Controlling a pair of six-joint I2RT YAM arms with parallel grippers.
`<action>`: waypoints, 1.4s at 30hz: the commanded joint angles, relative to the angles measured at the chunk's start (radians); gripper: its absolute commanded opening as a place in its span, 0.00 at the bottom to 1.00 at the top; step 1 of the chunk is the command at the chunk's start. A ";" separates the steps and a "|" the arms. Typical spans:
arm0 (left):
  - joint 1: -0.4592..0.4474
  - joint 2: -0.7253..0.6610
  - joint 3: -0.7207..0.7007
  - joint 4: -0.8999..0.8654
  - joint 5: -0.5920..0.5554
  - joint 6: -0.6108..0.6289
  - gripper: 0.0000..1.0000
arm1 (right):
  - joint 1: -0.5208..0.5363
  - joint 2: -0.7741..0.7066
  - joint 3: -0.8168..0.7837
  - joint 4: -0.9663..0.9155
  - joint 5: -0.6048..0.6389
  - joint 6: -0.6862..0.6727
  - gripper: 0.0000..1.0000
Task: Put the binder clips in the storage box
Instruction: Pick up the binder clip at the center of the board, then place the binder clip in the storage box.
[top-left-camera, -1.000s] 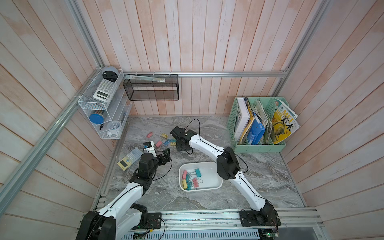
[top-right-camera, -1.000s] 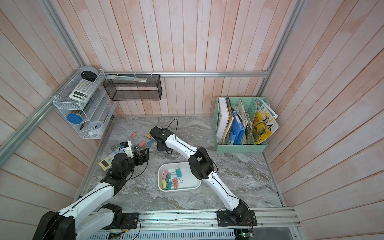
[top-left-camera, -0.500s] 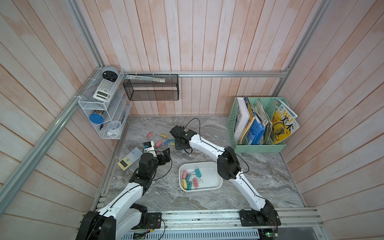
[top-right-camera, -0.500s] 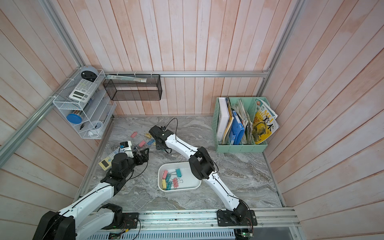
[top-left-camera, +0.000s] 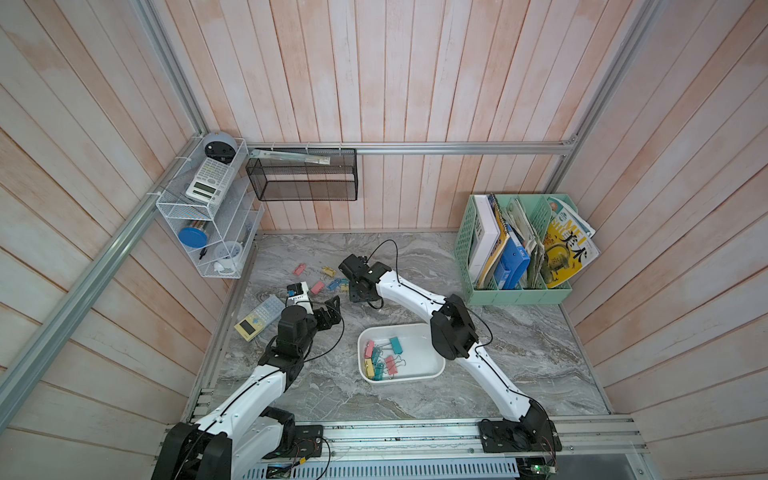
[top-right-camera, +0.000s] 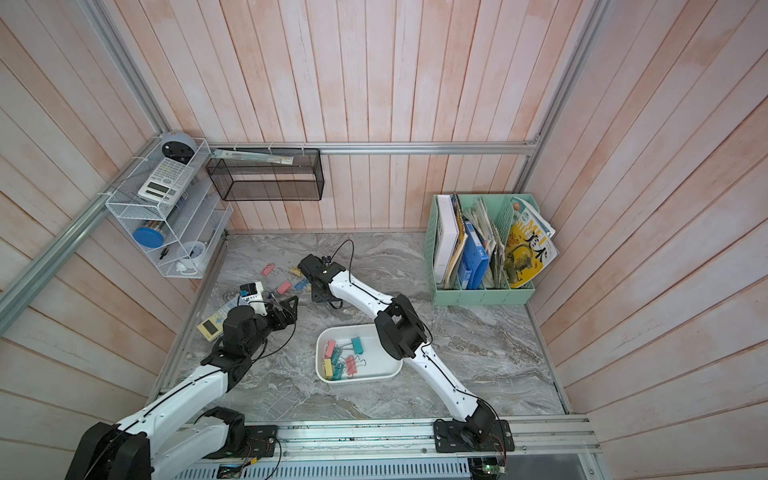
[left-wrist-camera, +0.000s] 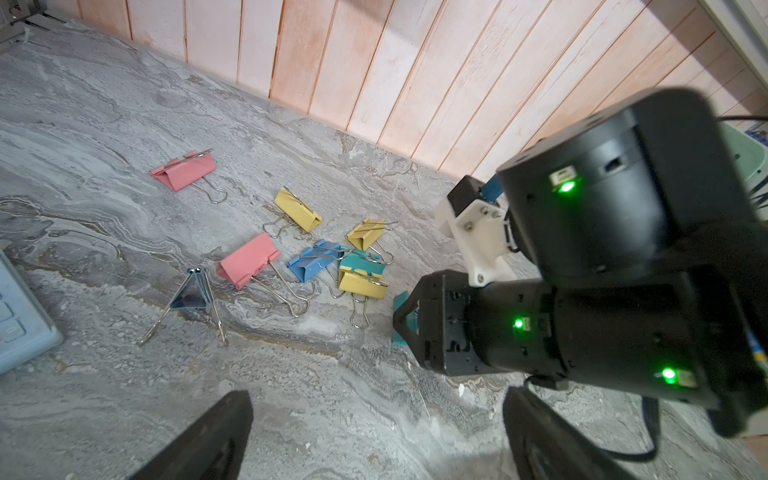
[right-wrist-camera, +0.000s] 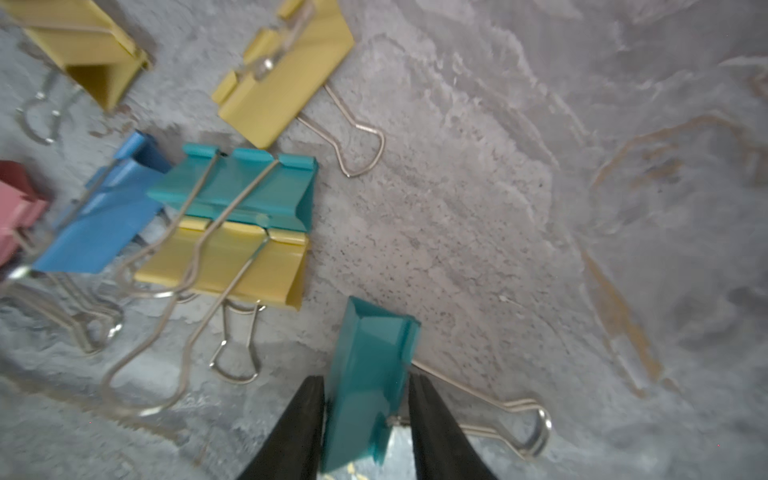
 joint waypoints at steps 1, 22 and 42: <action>-0.005 -0.014 0.024 -0.003 -0.001 0.015 1.00 | 0.006 0.030 -0.032 -0.027 -0.016 0.013 0.41; -0.008 -0.012 0.012 0.060 0.104 0.018 1.00 | 0.000 -0.365 -0.336 -0.008 -0.007 -0.069 0.20; -0.056 0.027 0.021 0.075 0.078 0.034 1.00 | 0.272 -1.010 -1.184 0.105 0.014 0.079 0.21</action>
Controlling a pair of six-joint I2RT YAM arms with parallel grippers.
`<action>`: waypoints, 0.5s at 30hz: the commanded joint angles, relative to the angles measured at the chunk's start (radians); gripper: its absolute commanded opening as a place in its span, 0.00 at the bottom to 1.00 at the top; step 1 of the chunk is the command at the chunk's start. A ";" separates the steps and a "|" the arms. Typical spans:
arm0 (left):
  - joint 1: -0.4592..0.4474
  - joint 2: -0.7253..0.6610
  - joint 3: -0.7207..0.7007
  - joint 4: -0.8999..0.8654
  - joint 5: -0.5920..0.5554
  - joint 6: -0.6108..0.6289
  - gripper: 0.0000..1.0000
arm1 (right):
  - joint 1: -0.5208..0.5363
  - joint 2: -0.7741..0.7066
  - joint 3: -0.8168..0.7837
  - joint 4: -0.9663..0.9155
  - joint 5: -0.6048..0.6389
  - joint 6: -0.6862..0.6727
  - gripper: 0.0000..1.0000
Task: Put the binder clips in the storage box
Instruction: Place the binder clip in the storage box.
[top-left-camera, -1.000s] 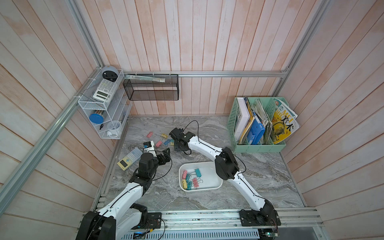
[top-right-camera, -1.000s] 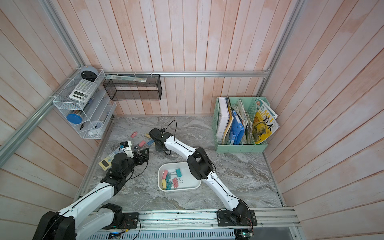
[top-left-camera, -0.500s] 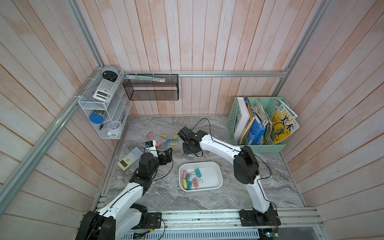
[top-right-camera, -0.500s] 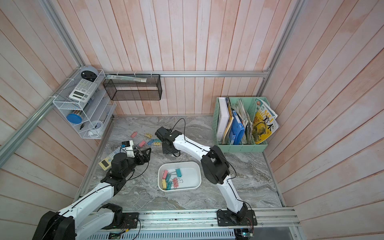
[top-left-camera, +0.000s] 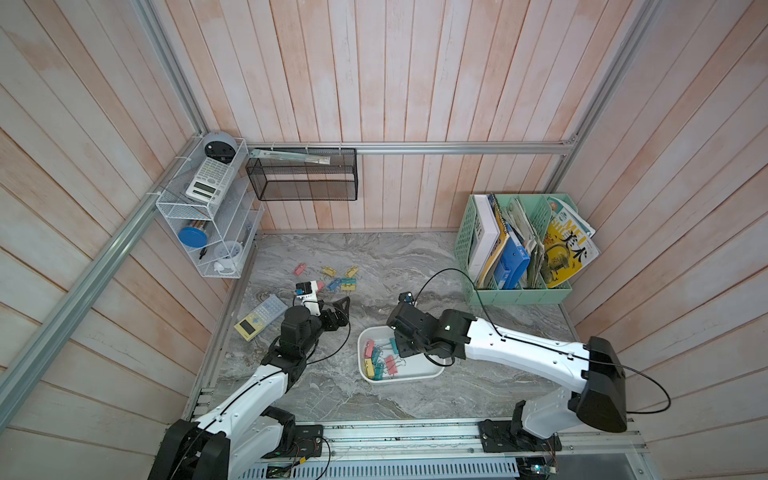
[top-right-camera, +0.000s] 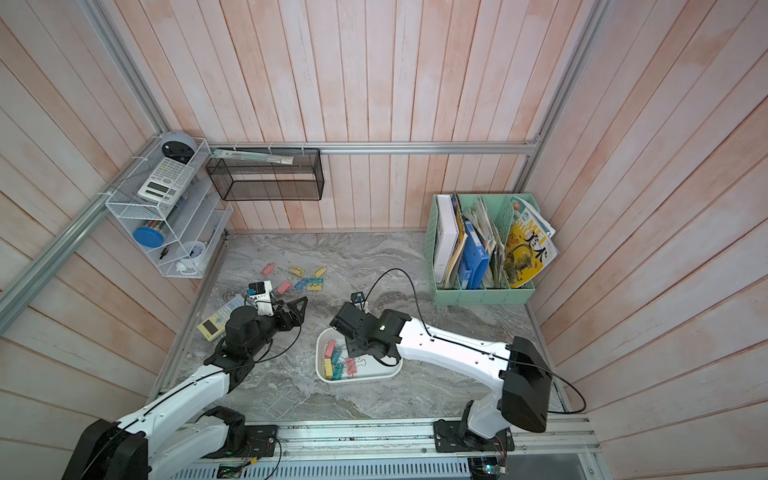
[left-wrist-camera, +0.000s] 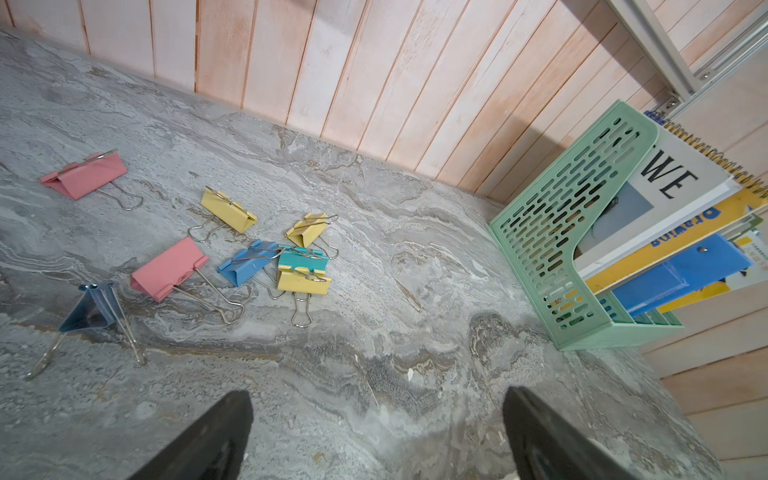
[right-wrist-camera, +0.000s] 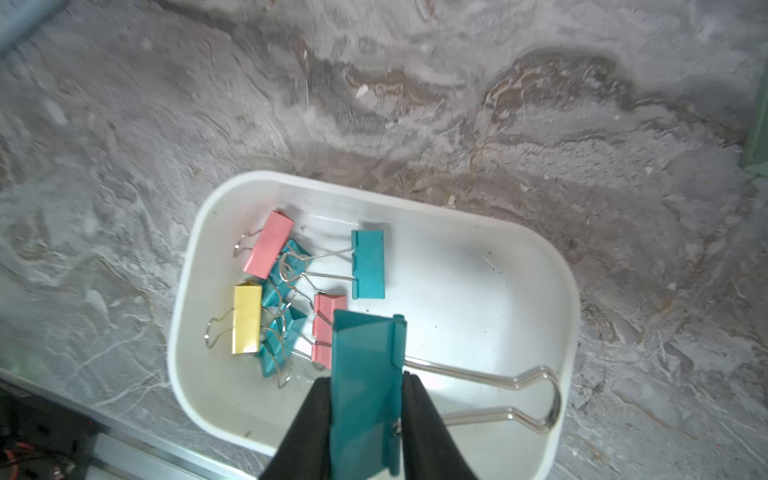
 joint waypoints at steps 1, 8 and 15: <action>-0.004 0.024 0.022 0.015 -0.012 0.028 1.00 | 0.025 0.111 0.027 0.017 -0.050 -0.008 0.22; -0.004 0.072 0.042 -0.011 -0.048 0.050 1.00 | 0.025 0.276 0.066 0.059 -0.140 -0.039 0.28; -0.004 0.077 0.054 -0.037 -0.073 0.071 1.00 | 0.024 0.137 0.012 0.094 -0.105 -0.044 0.52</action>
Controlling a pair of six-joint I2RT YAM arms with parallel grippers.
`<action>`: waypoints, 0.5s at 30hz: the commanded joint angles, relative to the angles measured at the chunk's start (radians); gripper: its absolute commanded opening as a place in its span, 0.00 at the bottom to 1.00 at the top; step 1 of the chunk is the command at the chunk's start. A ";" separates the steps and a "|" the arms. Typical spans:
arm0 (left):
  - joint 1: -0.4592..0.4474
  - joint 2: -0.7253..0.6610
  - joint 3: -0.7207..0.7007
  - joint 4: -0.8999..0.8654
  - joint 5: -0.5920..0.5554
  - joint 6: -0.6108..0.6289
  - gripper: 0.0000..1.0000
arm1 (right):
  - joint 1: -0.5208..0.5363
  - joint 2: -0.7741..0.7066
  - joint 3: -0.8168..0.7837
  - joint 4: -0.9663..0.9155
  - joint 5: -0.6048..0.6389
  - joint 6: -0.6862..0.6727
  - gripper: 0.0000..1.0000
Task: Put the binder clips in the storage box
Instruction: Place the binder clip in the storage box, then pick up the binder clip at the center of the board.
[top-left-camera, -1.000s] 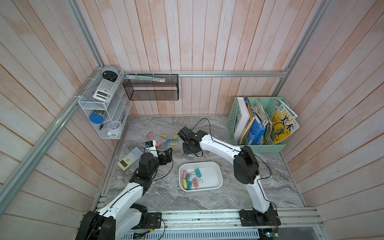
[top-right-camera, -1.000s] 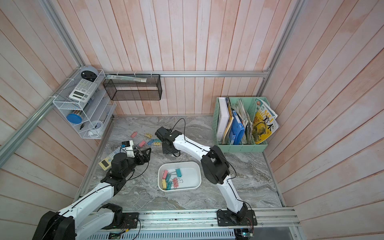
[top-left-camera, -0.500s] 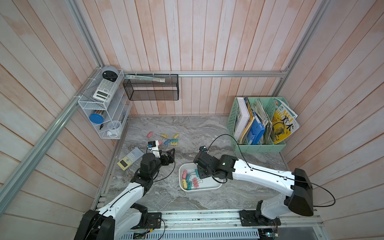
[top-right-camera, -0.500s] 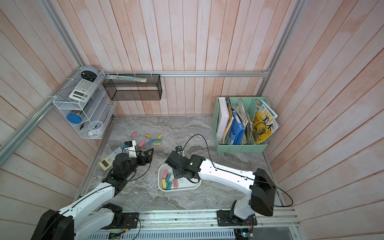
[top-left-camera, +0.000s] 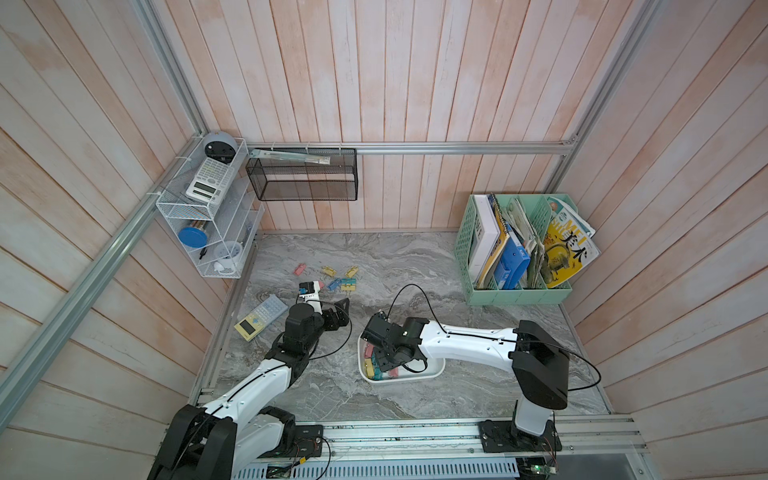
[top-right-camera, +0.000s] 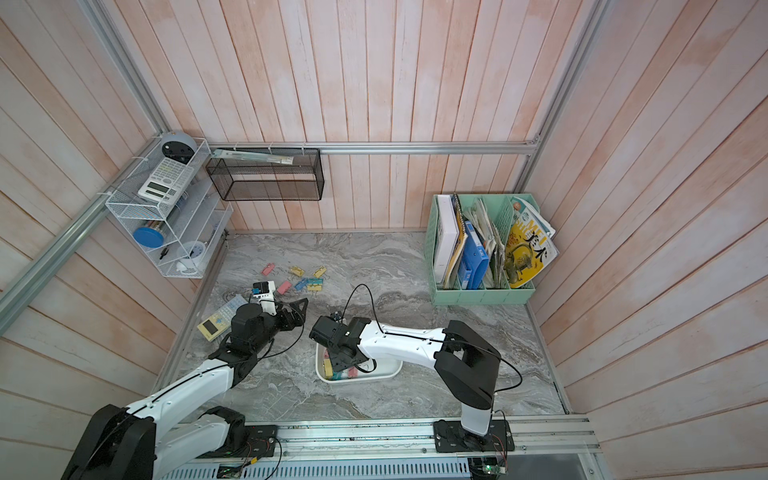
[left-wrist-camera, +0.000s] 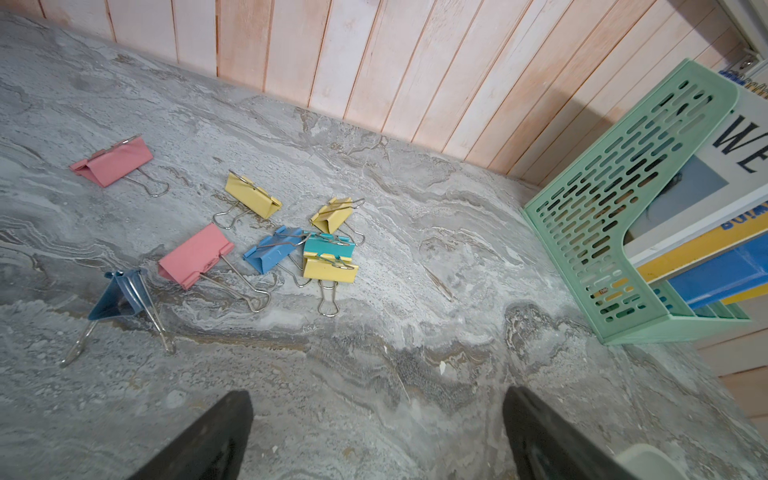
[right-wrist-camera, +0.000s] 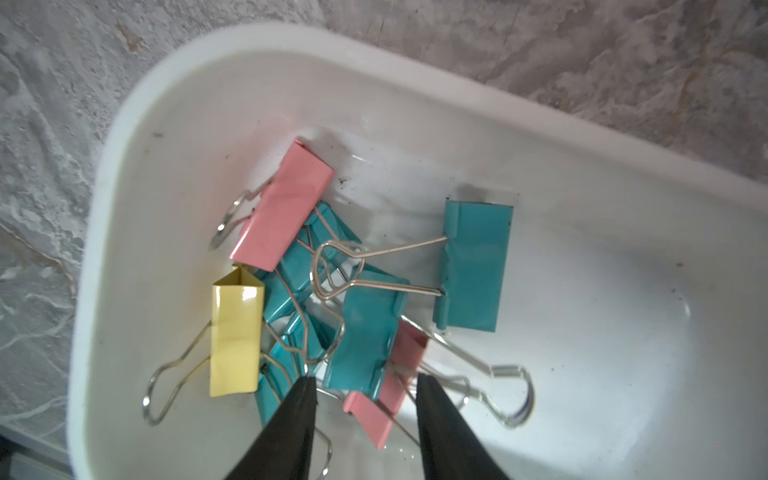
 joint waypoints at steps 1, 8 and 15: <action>-0.005 0.009 0.040 -0.029 -0.032 0.033 1.00 | -0.005 -0.130 -0.033 0.012 0.024 -0.014 0.54; -0.055 0.109 0.226 -0.258 -0.186 0.042 0.97 | -0.148 -0.524 -0.319 0.259 0.103 -0.008 0.79; -0.065 0.404 0.477 -0.337 -0.211 -0.221 0.61 | -0.372 -0.805 -0.611 0.558 -0.002 0.065 0.93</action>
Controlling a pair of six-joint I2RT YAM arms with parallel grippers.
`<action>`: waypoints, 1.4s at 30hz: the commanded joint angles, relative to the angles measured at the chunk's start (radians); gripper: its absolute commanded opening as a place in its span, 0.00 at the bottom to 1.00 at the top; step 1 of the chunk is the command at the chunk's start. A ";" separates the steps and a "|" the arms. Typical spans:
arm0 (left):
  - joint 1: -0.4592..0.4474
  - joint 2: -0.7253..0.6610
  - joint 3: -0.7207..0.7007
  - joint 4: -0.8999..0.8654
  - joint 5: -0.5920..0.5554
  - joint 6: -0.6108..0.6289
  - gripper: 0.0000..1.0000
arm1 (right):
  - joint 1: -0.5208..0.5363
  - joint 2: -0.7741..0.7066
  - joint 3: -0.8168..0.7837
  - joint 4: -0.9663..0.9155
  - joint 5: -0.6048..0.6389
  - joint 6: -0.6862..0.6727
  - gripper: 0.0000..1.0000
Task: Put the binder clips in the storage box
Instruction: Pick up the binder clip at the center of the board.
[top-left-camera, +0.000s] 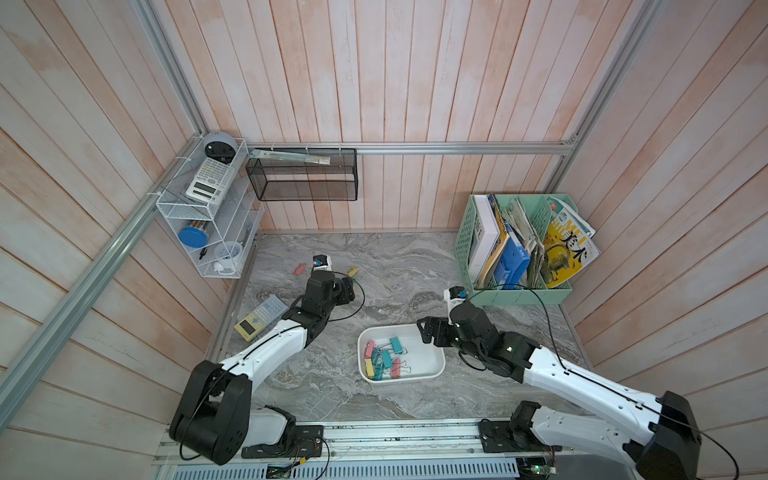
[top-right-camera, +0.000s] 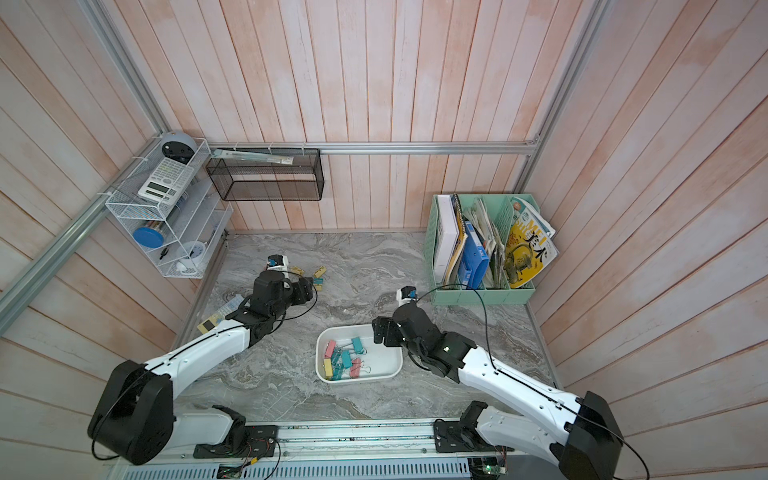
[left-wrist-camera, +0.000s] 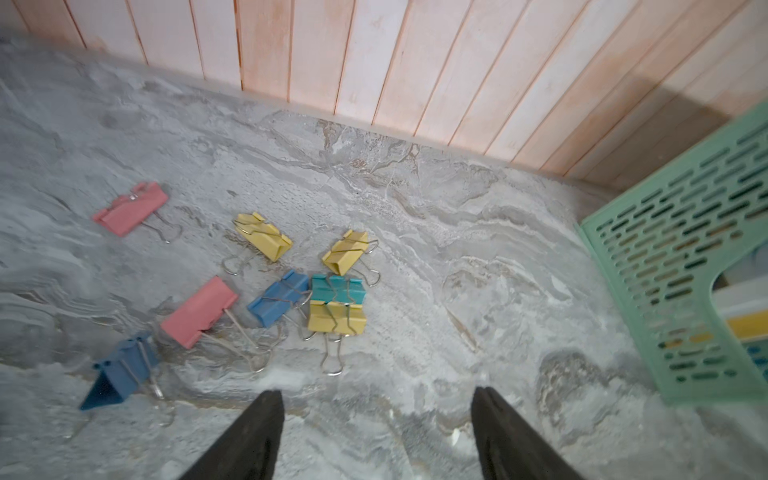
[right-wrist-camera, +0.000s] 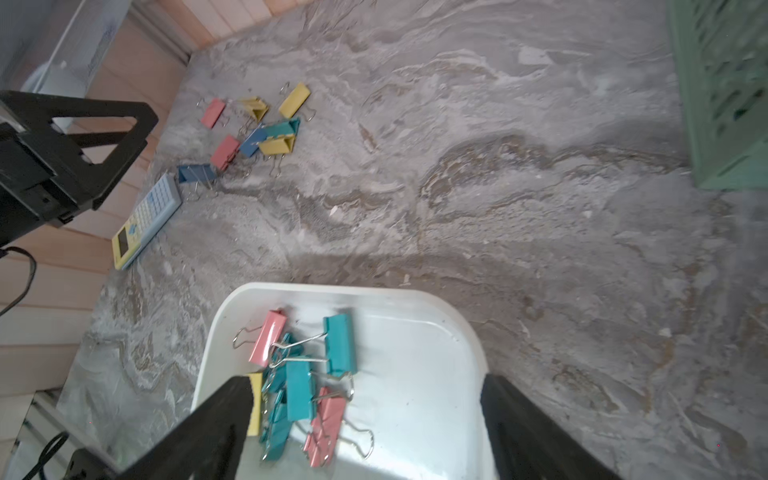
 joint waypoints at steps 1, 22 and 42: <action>0.008 0.120 0.057 -0.041 -0.036 -0.217 0.56 | -0.045 -0.028 -0.022 0.109 -0.028 0.038 0.93; 0.082 0.441 0.076 0.322 0.075 -0.741 0.22 | -0.046 -0.006 -0.082 0.180 -0.129 0.119 0.94; 0.090 0.449 0.071 0.268 0.190 -0.707 0.31 | -0.046 0.020 -0.053 0.157 -0.126 0.111 0.94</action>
